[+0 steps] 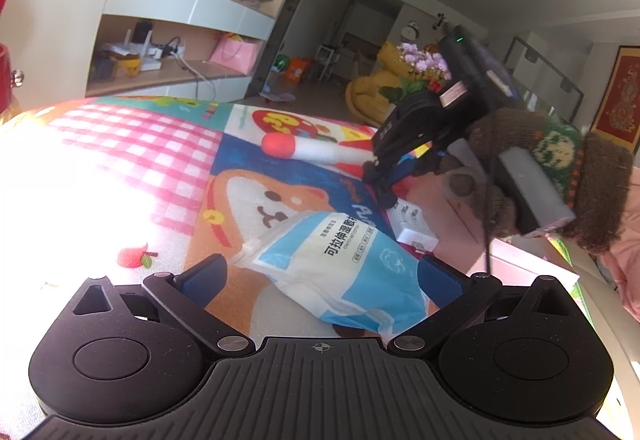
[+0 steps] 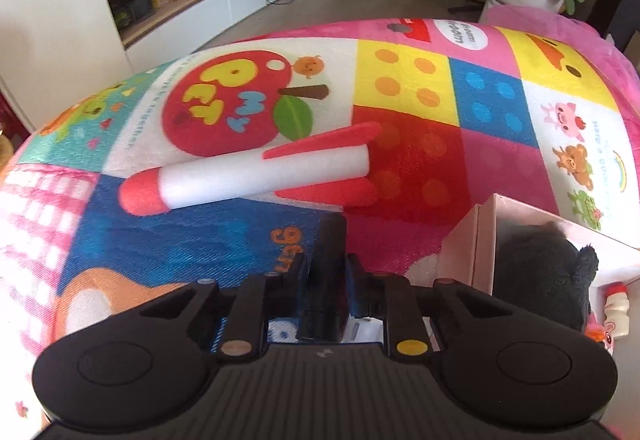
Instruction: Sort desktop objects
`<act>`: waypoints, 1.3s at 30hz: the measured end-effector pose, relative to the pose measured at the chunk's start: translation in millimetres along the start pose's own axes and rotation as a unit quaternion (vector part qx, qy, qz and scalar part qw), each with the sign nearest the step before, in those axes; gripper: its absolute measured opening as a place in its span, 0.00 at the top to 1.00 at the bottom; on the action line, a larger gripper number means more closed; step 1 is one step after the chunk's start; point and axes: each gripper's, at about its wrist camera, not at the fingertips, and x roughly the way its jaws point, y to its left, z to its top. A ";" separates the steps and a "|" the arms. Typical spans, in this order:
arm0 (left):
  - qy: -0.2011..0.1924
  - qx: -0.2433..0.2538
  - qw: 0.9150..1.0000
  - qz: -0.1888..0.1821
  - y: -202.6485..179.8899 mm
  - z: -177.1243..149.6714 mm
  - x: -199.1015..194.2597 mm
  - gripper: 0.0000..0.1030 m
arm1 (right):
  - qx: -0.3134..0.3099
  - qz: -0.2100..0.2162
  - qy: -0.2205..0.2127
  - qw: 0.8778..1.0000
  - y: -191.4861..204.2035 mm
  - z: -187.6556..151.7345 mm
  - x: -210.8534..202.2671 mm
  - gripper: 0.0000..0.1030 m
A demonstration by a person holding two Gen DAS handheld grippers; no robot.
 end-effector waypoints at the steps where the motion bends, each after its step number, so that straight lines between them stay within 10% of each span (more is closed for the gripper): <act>1: 0.001 -0.001 1.000 0.000 0.6 0.0 0.4 0.00 | -0.003 0.020 -0.013 1.000 -0.5 -4.2 -14.8 0.82; 10: 0.010 0.015 1.000 0.015 -4.7 -0.4 3.8 0.00 | 0.027 0.181 -0.062 0.981 -55.6 -109.7 -147.1 0.82; 16: 0.025 0.114 0.993 0.025 -39.6 -5.2 10.9 0.00 | 0.057 0.147 -0.071 0.985 -95.7 -196.5 -158.4 0.79; 22: 0.043 0.161 0.986 0.029 -69.3 -10.3 12.4 0.00 | 0.137 0.059 -0.165 0.975 -145.6 -225.1 -172.1 0.32; 27: 0.047 0.170 0.984 0.027 -73.7 -9.1 7.5 0.00 | 0.192 -0.014 -0.202 0.960 -184.1 -232.5 -163.4 0.23; 39: 0.066 0.161 0.983 0.053 -73.6 -8.3 7.3 0.00 | 0.196 0.084 -0.200 0.956 -165.3 -225.2 -132.0 0.11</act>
